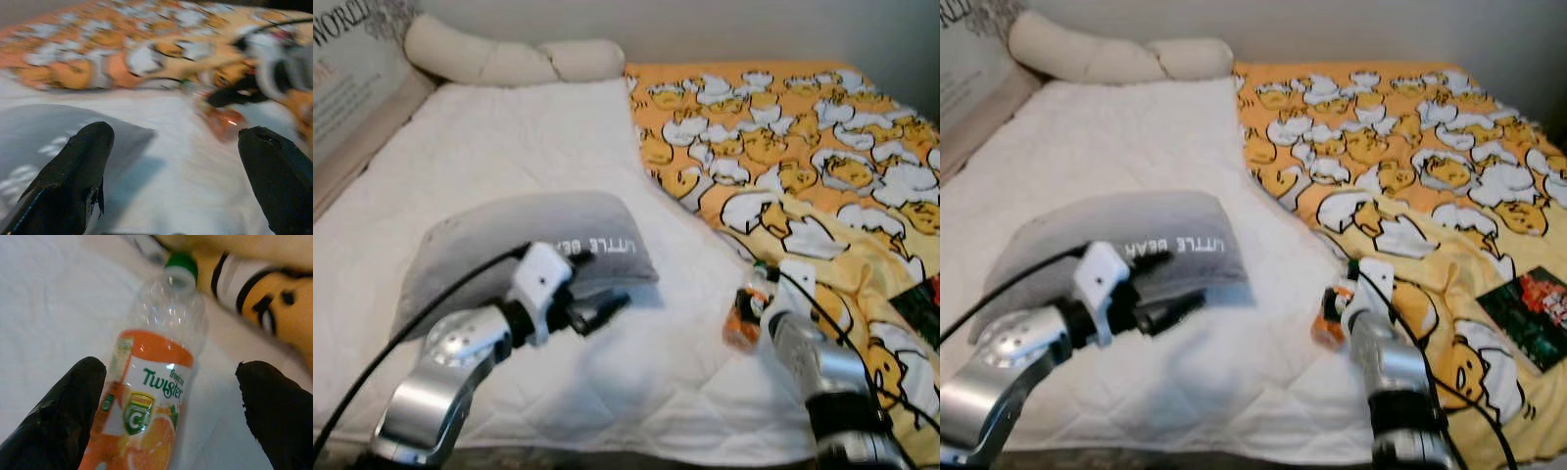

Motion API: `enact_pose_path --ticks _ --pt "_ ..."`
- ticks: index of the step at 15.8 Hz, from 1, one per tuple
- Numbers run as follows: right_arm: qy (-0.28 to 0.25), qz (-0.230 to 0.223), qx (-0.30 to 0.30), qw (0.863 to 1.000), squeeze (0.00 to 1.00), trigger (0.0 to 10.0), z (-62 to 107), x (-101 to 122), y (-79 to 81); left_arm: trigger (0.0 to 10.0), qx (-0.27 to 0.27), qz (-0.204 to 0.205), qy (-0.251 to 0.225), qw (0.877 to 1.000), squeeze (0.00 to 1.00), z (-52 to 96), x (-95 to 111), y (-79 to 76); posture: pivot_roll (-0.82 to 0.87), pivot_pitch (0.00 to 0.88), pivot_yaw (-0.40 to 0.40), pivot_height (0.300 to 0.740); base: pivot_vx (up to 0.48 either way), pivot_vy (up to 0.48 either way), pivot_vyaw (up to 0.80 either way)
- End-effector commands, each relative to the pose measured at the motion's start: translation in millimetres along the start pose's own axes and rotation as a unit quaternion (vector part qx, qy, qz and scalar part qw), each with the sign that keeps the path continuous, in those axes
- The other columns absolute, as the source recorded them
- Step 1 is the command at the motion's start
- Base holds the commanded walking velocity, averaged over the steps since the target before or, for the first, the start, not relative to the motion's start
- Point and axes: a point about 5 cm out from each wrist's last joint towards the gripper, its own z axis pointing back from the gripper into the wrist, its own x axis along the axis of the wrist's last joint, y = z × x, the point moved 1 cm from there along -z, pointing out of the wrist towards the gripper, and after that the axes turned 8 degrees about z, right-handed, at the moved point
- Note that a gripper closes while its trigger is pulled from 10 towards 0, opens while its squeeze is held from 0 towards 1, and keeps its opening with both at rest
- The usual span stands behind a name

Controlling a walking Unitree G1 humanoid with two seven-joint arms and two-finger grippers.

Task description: Clean up the room

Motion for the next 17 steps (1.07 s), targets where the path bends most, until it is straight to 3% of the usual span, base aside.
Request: enact_pose_path --ticks 1,2,3,6,8,9,10,11,12,17 --pt "0.013 -0.005 0.015 1.0 1.0 10.0 -5.1 0.3 3.4 10.0 -0.035 0.006 0.02 0.999 0.0 -2.3 -2.1 -3.0 -0.02 0.0 0.028 0.74 0.0 0.0 0.0" --pt "0.031 -0.009 0.026 0.999 1.0 10.0 -9.1 -2.2 5.6 10.0 -0.062 0.009 0.028 0.998 0.0 -4.1 -1.5 -6.6 -0.02 0.0 0.024 0.74 0.0 0.0 0.0" --pt "0.042 -0.012 0.016 0.999 0.0 10.0 -12.0 -2.9 3.4 10.0 -0.078 0.01 0.035 0.996 0.0 -6.0 -0.7 -8.5 -0.01 0.0 0.015 0.74 0.0 0.0 0.0" --pt "0.055 -0.071 0.04 0.995 0.0 10.0 -18.2 -3.1 8.9 10.0 -0.108 0.01 0.053 0.993 0.0 -9.7 -0.9 -13.2 0.01 0.0 0.003 0.74 0.0 0.0 0.0" --pt "0.066 -0.083 0.054 0.993 0.0 10.0 -19.6 -5.1 12.0 10.0 -0.111 0.01 0.058 0.992 0.0 -9.9 -2.1 -14.6 0.03 0.0 -0.005 0.74 0.0 0.0 0.0" --pt "0.072 -0.101 0.05 0.991 0.0 7.9 -20.2 -6.7 11.5 10.0 -0.11 0.009 0.06 0.992 0.0 -9.7 -2.7 -14.6 0.03 0.0 -0.006 0.74 0.0 0.0 0.0" --pt "0.074 -0.112 0.049 0.99 0.0 3.1 -20.8 -7.6 11.3 10.0 -0.104 0.009 0.062 0.993 0.0 -9.5 -3.1 -13.6 0.03 0.0 -0.005 0.74 0.0 0.0 0.0" --pt "0.074 -0.113 0.05 0.99 0.0 3.1 -20.9 -7.8 11.4 10.0 -0.1 0.008 0.063 0.993 0.0 -9.5 -3.4 -12.9 0.03 0.0 -0.005 0.74 0.0 0.0 0.0" --pt "0.076 -0.126 0.058 0.987 0.0 0.0 -21.5 -9.6 12.2 10.0 -0.099 0.014 0.066 0.993 0.0 -8.5 -4.4 -13.2 0.04 0.0 -0.008 0.74 0.0 0.0 0.0" --pt "0.08 -0.145 0.052 0.985 0.0 0.0 -21.9 -15.8 7.1 10.0 -0.095 0.015 0.083 0.992 0.0 -5.8 -9.5 -14.6 0.05 0.0 -0.007 0.74 0.0 0.0 0.0"
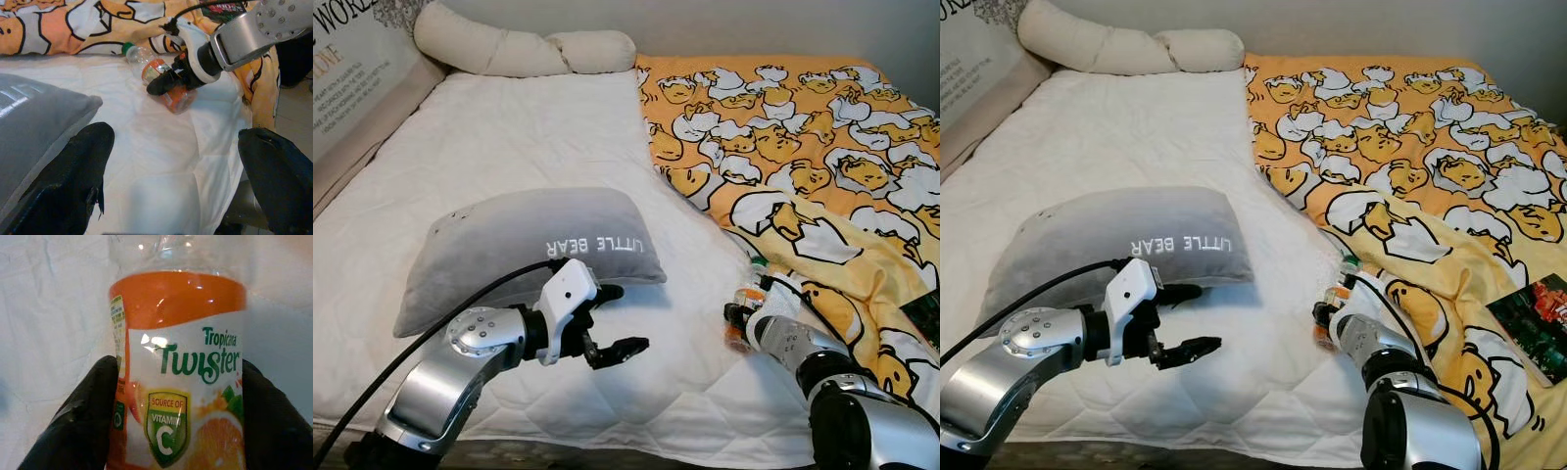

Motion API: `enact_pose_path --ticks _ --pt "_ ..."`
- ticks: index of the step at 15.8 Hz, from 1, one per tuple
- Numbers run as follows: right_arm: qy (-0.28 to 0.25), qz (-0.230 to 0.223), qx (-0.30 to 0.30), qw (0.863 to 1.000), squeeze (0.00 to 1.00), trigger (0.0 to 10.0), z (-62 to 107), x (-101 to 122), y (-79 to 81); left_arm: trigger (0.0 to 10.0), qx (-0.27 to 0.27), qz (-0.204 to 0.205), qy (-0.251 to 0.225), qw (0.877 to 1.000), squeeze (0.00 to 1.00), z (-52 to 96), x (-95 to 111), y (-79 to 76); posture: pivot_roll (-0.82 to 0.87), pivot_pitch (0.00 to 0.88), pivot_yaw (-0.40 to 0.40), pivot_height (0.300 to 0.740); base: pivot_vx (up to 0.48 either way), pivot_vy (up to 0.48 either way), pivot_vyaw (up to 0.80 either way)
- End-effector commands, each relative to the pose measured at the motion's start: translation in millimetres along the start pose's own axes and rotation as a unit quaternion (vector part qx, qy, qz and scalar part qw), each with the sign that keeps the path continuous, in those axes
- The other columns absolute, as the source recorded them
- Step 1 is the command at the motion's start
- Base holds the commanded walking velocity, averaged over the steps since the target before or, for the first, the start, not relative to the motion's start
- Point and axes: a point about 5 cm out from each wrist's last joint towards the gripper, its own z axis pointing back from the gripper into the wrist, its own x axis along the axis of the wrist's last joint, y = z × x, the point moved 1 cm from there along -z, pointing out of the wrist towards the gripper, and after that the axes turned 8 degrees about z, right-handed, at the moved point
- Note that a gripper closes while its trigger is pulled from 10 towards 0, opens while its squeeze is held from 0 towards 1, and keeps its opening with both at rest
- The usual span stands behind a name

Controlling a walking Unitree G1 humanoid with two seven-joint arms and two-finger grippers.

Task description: Clean up the room

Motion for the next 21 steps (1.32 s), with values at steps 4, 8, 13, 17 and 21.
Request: enact_pose_path --ticks 4,8,13,17,21 --pt "-0.016 -0.012 -0.018 1.0 0.0 0.0 1.4 5.0 -11.5 10.0 -0.005 -0.002 0.018 1.0 0.0 5.5 -4.7 -2.3 0.02 0.0 0.011 0.74 0.0 0.0 0.0" --pt "-0.111 -0.002 0.05 0.992 0.0 0.0 12.2 32.6 -6.5 10.0 0.038 -0.011 0.022 0.999 0.0 14.4 -14.2 -1.7 0.03 0.0 -0.007 0.74 0.0 0.0 0.0" --pt "-0.302 0.129 0.213 0.92 0.0 10.0 80.4 55.2 46.3 10.0 0.258 0.017 -0.036 0.965 0.0 43.3 -23.6 21.2 -0.05 0.0 0.012 0.74 0.0 0.0 0.32" --pt "-0.304 0.179 0.272 0.895 0.0 10.0 99.7 38.5 66.8 10.0 0.384 0.026 -0.07 0.92 0.0 49.7 -12.6 42.4 -0.04 0.0 0.022 0.74 0.0 0.0 0.8" --pt "-0.274 0.191 0.248 0.909 0.0 10.0 103.3 17.6 64.2 10.0 0.42 0.023 -0.094 0.902 0.0 47.7 -0.5 42.3 -0.03 0.0 0.025 0.74 0.0 0.0 0.8"
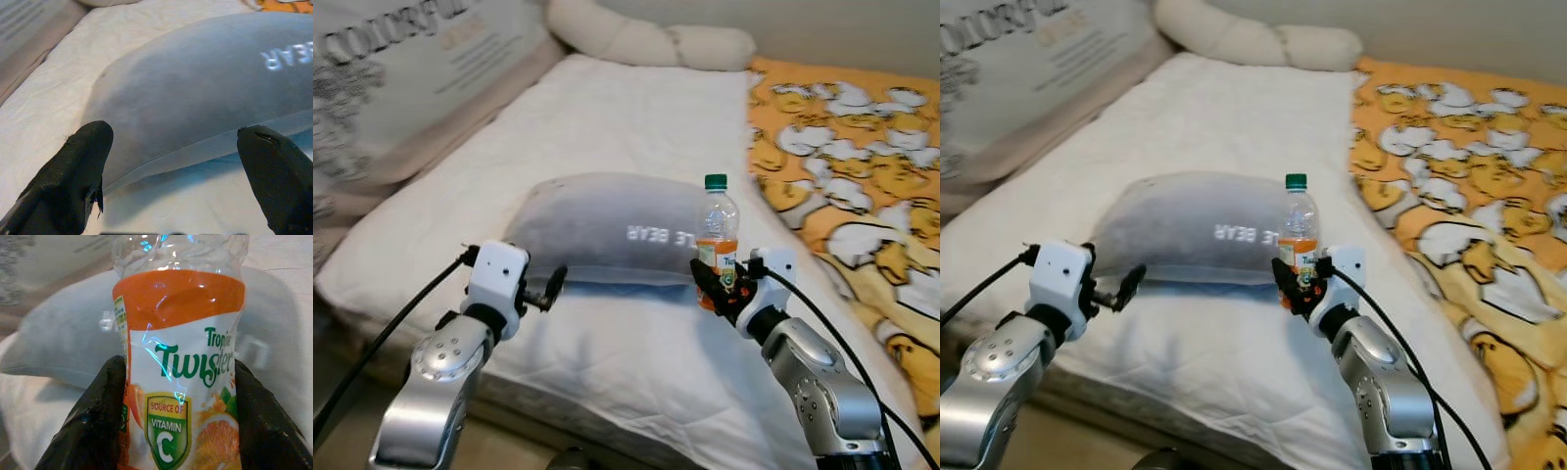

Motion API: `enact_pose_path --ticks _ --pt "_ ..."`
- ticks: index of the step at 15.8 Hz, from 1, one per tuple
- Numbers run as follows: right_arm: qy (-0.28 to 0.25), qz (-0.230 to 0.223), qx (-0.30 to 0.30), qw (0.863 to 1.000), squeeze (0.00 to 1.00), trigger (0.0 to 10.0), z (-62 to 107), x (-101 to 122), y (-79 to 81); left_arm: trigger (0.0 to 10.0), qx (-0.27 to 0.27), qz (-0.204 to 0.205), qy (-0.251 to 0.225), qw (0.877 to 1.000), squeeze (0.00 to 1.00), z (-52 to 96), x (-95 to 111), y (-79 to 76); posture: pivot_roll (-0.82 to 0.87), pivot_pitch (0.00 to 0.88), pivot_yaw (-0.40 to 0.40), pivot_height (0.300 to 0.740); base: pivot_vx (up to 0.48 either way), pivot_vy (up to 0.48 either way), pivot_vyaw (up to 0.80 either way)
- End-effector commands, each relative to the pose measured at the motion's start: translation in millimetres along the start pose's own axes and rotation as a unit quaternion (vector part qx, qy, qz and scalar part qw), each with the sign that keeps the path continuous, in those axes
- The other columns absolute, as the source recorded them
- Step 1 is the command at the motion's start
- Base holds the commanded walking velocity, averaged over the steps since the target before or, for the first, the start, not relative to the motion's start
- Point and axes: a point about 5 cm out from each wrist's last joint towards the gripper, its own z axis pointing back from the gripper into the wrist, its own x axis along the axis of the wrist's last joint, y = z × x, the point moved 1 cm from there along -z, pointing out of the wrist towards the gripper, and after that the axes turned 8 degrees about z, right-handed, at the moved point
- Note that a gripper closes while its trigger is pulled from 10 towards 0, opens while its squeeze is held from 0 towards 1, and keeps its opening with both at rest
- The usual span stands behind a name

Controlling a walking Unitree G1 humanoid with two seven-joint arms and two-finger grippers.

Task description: Clean up the room

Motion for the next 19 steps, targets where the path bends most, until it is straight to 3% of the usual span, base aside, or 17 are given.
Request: enact_pose_path --ticks 1,7,10,12,14,18,19 --pt "-0.004 -0.003 0.003 1.0 0.0 10.0 1.6 3.2 1.6 10.0 0.01 -0.003 -0.01 1.0 0.0 0.5 6.6 2.2 -0.03 0.0 0.025 0.74 0.0 0.0 0.8" --pt "-0.001 0.013 -0.045 0.999 0.0 10.0 2.9 -0.9 -6.3 10.0 0.016 0.041 0.008 0.999 0.0 -0.4 -0.9 -8.1 -0.08 0.0 0.053 0.74 0.0 0.0 0.8" --pt "0.009 0.005 -0.027 1.0 0.0 10.0 2.7 -2.7 1.2 10.0 0.058 0.023 -0.001 0.998 0.0 -1.1 1.7 1.7 -0.06 0.0 0.04 0.74 0.0 0.0 0.8" --pt "0.011 -0.009 -0.007 1.0 0.0 10.0 2.0 -4.5 8.7 10.0 0.053 0.01 -0.004 0.999 0.0 -1.8 3.9 2.4 -0.04 0.0 0.032 0.74 0.0 0.0 0.8" --pt "0.011 -0.004 0.005 1.0 0.0 10.0 -0.3 -4.6 13.7 10.0 0.054 0.034 -0.01 0.998 0.0 -3.2 7.4 4.0 -0.06 0.0 0.042 0.74 0.0 0.0 0.8" --pt "0.012 0.01 0.011 1.0 0.0 10.0 -1.0 -3.1 12.7 10.0 0.055 0.035 0.001 0.998 0.0 -4.8 1.5 1.4 -0.07 0.0 0.039 0.74 0.0 0.0 0.8" --pt "0.012 0.007 0.008 1.0 0.0 10.0 -0.6 -2.7 9.9 10.0 0.056 0.059 0.005 0.997 0.0 -6.0 0.8 0.5 -0.05 0.0 0.026 0.74 0.0 0.0 0.8"
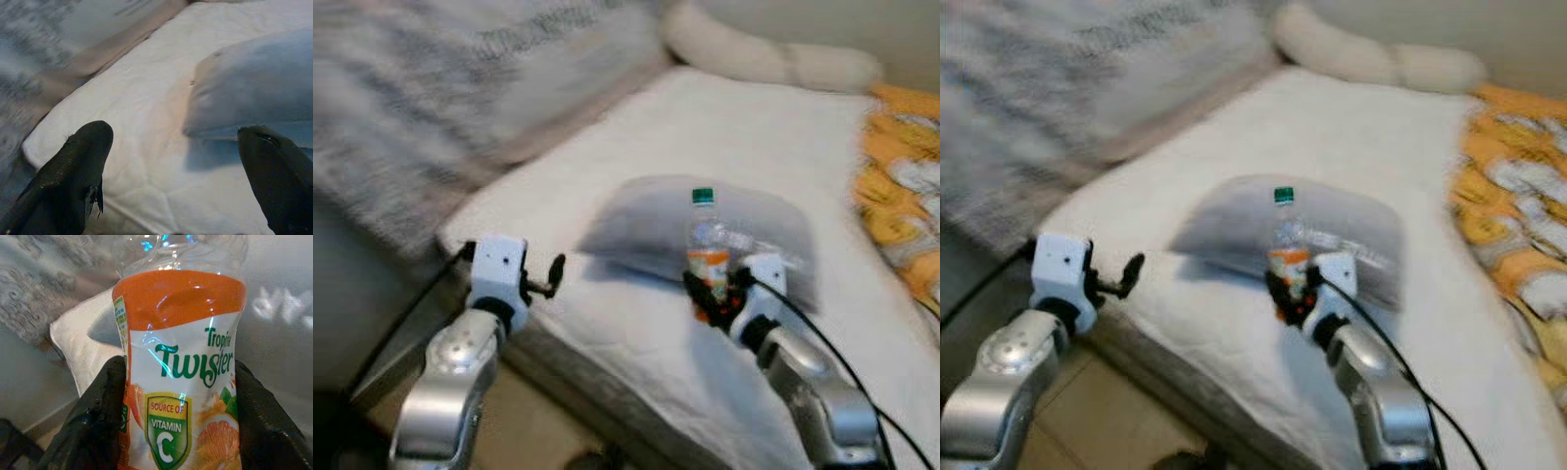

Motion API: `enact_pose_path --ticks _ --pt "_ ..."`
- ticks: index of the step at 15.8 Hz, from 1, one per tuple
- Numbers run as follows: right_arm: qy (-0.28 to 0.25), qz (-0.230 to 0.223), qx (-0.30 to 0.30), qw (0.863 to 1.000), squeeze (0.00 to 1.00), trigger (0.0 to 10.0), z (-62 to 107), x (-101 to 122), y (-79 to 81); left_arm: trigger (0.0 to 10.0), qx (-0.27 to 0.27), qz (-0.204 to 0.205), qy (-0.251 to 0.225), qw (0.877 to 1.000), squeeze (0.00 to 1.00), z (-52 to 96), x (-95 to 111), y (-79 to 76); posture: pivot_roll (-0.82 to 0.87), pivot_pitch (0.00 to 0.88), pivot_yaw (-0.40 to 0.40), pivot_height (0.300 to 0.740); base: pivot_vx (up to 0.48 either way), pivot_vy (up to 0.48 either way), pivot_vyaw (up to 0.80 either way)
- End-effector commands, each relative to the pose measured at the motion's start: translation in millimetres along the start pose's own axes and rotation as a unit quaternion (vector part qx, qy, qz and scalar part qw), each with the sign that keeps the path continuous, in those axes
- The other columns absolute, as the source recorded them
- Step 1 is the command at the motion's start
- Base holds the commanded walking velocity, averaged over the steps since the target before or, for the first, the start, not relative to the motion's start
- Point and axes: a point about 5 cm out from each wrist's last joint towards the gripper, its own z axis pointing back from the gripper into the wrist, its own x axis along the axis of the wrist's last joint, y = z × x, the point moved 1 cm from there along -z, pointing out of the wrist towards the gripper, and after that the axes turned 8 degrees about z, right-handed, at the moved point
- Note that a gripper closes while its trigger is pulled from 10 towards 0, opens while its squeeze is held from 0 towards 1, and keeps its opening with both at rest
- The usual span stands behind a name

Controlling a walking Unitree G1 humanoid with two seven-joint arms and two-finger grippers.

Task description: Clean up the room

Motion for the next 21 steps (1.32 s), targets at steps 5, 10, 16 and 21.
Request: enact_pose_path --ticks 5,10,16,21 --pt "0.001 -0.022 0.018 1.0 0.0 10.0 -1.7 -2.3 3.1 10.0 0.013 0.014 0.006 1.0 0.0 -4.2 6.3 9.6 -0.04 0.0 0.038 0.74 0.0 0.0 0.8" --pt "-0.004 -0.004 0.006 1.0 0.0 10.0 -5.4 1.3 1.7 10.0 0.023 -0.023 -0.032 0.999 0.0 -8.7 18.4 8.1 -0.05 0.0 0.046 0.74 0.0 0.0 0.8" --pt "0.015 0.036 -0.027 0.999 0.0 10.0 -11.1 0.2 -5.9 10.0 0.027 -0.036 -0.046 0.998 0.0 -10.0 23.4 14.1 -0.05 0.0 0.044 0.74 0.091 0.0 0.4" --pt "0.022 0.098 -0.033 0.994 0.0 10.0 -13.8 -1.9 -3.9 10.0 0.03 -0.033 -0.046 0.998 0.0 -9.9 22.6 15.8 -0.05 0.0 0.042 0.74 0.299 0.0 0.0"
